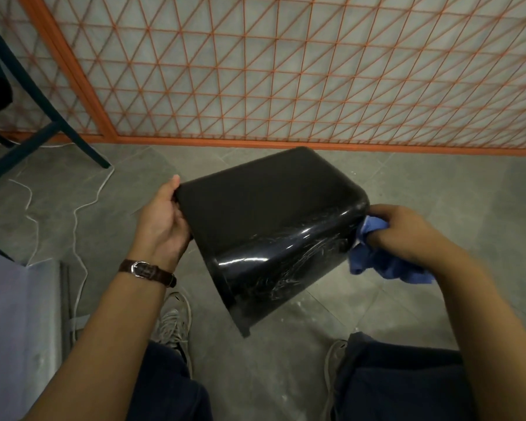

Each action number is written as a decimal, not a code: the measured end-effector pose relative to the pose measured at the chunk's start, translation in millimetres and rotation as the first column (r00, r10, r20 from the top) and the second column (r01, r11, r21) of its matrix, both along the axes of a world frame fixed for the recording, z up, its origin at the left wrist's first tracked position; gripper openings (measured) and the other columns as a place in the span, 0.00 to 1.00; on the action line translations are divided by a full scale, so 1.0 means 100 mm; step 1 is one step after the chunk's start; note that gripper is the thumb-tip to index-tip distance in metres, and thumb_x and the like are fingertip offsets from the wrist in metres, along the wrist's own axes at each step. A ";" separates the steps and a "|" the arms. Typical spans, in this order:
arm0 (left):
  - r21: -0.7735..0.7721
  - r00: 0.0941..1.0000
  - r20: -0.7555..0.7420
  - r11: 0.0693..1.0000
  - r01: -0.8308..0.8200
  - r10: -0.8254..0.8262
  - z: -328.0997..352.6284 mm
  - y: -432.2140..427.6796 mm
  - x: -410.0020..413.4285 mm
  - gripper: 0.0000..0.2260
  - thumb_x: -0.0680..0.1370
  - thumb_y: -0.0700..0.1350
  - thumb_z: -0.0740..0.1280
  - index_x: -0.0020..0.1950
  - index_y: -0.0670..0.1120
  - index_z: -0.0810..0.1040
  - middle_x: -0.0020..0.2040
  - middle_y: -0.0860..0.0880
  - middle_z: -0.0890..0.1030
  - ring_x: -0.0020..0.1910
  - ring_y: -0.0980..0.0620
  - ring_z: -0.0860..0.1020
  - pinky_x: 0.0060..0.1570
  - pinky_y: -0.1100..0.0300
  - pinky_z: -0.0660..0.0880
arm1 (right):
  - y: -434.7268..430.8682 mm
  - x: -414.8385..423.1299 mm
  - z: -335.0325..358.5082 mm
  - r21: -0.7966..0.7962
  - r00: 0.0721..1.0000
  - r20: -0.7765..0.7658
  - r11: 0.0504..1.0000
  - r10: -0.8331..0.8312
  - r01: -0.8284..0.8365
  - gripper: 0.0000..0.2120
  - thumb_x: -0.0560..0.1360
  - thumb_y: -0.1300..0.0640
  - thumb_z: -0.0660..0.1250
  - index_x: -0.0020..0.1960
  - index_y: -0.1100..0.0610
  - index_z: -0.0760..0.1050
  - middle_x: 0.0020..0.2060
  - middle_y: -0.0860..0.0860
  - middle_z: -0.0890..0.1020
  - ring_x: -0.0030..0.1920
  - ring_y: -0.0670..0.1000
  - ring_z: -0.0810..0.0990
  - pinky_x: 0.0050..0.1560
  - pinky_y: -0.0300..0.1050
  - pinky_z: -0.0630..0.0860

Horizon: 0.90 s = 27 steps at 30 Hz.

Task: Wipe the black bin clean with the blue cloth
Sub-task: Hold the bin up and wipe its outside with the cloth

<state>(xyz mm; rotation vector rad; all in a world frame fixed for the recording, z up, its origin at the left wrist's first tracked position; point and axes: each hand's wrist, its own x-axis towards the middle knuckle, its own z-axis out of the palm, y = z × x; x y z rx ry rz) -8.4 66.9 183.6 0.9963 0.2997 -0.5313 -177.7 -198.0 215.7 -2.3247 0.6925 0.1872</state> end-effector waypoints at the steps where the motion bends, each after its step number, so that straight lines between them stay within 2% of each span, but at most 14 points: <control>1: -0.024 0.999 -0.014 0.999 0.033 -0.033 -0.01 0.00 -0.01 0.12 0.81 0.50 0.57 0.51 0.43 0.75 0.47 0.43 0.83 0.46 0.49 0.83 0.43 0.52 0.81 | 0.02 0.02 -0.01 0.014 1.000 0.016 1.000 0.001 -0.001 0.08 0.72 0.63 0.64 0.47 0.51 0.75 0.37 0.54 0.82 0.39 0.54 0.81 0.38 0.48 0.78; 3: -0.121 0.994 0.015 0.987 0.110 -0.109 0.00 -0.01 -0.04 0.18 0.80 0.54 0.56 0.60 0.43 0.74 0.57 0.41 0.81 0.55 0.48 0.81 0.53 0.49 0.78 | 0.04 0.06 -0.04 0.004 0.999 0.033 0.999 -0.035 0.035 0.06 0.71 0.62 0.64 0.44 0.53 0.75 0.35 0.54 0.81 0.37 0.53 0.80 0.35 0.46 0.76; 5: -0.258 0.972 0.109 0.939 0.228 -0.206 0.05 -0.06 -0.13 0.26 0.78 0.58 0.57 0.70 0.43 0.68 0.68 0.41 0.73 0.66 0.46 0.73 0.67 0.46 0.68 | 0.08 0.10 -0.08 0.008 0.996 0.005 0.996 -0.085 0.085 0.04 0.70 0.63 0.64 0.39 0.55 0.74 0.31 0.52 0.79 0.32 0.50 0.77 0.30 0.41 0.71; 7: -0.386 0.933 0.179 0.850 0.359 -0.312 0.13 -0.10 -0.28 0.30 0.73 0.58 0.65 0.71 0.45 0.68 0.69 0.43 0.73 0.67 0.45 0.72 0.65 0.47 0.69 | 0.14 0.15 -0.11 0.028 0.991 -0.053 0.992 -0.121 0.122 0.04 0.68 0.65 0.64 0.36 0.59 0.73 0.27 0.52 0.75 0.29 0.50 0.73 0.28 0.40 0.67; 9: -0.401 0.909 0.225 0.817 0.415 -0.351 0.18 -0.13 -0.38 0.31 0.65 0.55 0.74 0.65 0.44 0.74 0.63 0.43 0.78 0.62 0.45 0.77 0.55 0.49 0.77 | 0.18 0.18 -0.12 0.065 0.984 -0.105 0.987 -0.143 0.150 0.04 0.67 0.67 0.64 0.35 0.61 0.71 0.26 0.53 0.73 0.28 0.51 0.69 0.28 0.40 0.65; 11: -0.315 0.900 0.250 0.849 0.425 -0.358 0.22 -0.13 -0.40 0.28 0.64 0.57 0.73 0.61 0.45 0.78 0.59 0.43 0.81 0.58 0.45 0.79 0.51 0.52 0.79 | 0.17 0.20 -0.14 0.097 0.979 -0.113 0.978 -0.171 0.183 0.03 0.66 0.68 0.63 0.35 0.61 0.71 0.27 0.54 0.72 0.28 0.52 0.68 0.29 0.40 0.65; 14: 0.081 0.894 0.273 0.934 0.348 -0.356 0.21 -0.16 -0.34 0.26 0.70 0.63 0.61 0.58 0.48 0.80 0.54 0.46 0.84 0.54 0.49 0.81 0.52 0.54 0.78 | 0.14 0.20 -0.18 0.088 0.975 -0.095 0.974 -0.199 0.207 0.03 0.66 0.67 0.64 0.36 0.61 0.72 0.27 0.54 0.73 0.28 0.52 0.69 0.30 0.41 0.66; 16: 0.239 0.909 0.276 0.938 0.250 -0.312 0.13 -0.18 -0.30 0.24 0.72 0.64 0.59 0.55 0.49 0.80 0.48 0.49 0.85 0.50 0.50 0.82 0.48 0.57 0.77 | 0.12 0.19 -0.21 0.061 0.973 -0.087 0.974 -0.214 0.220 0.01 0.67 0.65 0.64 0.38 0.61 0.73 0.28 0.55 0.75 0.29 0.54 0.72 0.32 0.43 0.68; 19: 0.163 0.880 0.311 0.932 0.323 -0.359 0.10 -0.14 -0.30 0.19 0.73 0.60 0.62 0.51 0.48 0.81 0.45 0.49 0.85 0.47 0.51 0.82 0.42 0.60 0.78 | 0.07 0.19 -0.21 0.063 0.967 -0.056 0.965 -0.250 0.253 0.02 0.68 0.64 0.63 0.39 0.60 0.74 0.29 0.54 0.76 0.31 0.53 0.73 0.33 0.44 0.69; 21: 0.025 0.820 0.362 0.884 0.467 -0.444 0.13 -0.09 -0.33 0.21 0.67 0.57 0.73 0.56 0.48 0.79 0.49 0.49 0.84 0.48 0.52 0.82 0.44 0.59 0.79 | 0.03 0.18 -0.18 0.117 0.955 -0.027 0.948 -0.295 0.296 0.04 0.68 0.66 0.62 0.40 0.61 0.74 0.30 0.55 0.76 0.32 0.54 0.72 0.35 0.45 0.69; 23: 0.067 0.761 0.371 0.833 0.549 -0.531 0.16 -0.05 -0.36 0.38 0.53 0.58 0.81 0.59 0.49 0.76 0.49 0.50 0.85 0.46 0.54 0.83 0.41 0.61 0.80 | 0.02 0.16 -0.13 0.244 0.933 0.009 0.906 -0.360 0.347 0.07 0.67 0.69 0.61 0.39 0.62 0.76 0.30 0.54 0.76 0.33 0.53 0.72 0.36 0.45 0.69; 24: 0.116 0.754 0.356 0.827 0.550 -0.552 0.15 -0.03 -0.36 0.40 0.49 0.60 0.81 0.58 0.49 0.76 0.45 0.51 0.85 0.43 0.55 0.83 0.38 0.63 0.79 | 0.01 0.16 -0.12 0.292 0.924 0.019 0.886 -0.382 0.361 0.07 0.67 0.70 0.60 0.38 0.61 0.76 0.30 0.54 0.76 0.33 0.53 0.72 0.36 0.44 0.69; 25: 0.159 0.744 0.336 0.814 0.559 -0.577 0.12 -0.02 -0.35 0.40 0.49 0.62 0.80 0.56 0.49 0.76 0.43 0.52 0.85 0.41 0.56 0.83 0.37 0.64 0.79 | 0.00 0.15 -0.13 0.310 0.917 0.025 0.876 -0.397 0.371 0.07 0.66 0.70 0.61 0.37 0.61 0.75 0.30 0.54 0.76 0.33 0.53 0.72 0.36 0.44 0.69; 27: 0.267 0.738 0.295 0.794 0.546 -0.607 0.07 -0.03 -0.31 0.32 0.59 0.65 0.74 0.55 0.49 0.76 0.46 0.53 0.85 0.48 0.56 0.82 0.45 0.64 0.78 | -0.04 0.15 -0.16 0.303 0.903 0.047 0.867 -0.427 0.395 0.07 0.66 0.69 0.61 0.37 0.60 0.74 0.31 0.54 0.75 0.32 0.53 0.72 0.35 0.44 0.69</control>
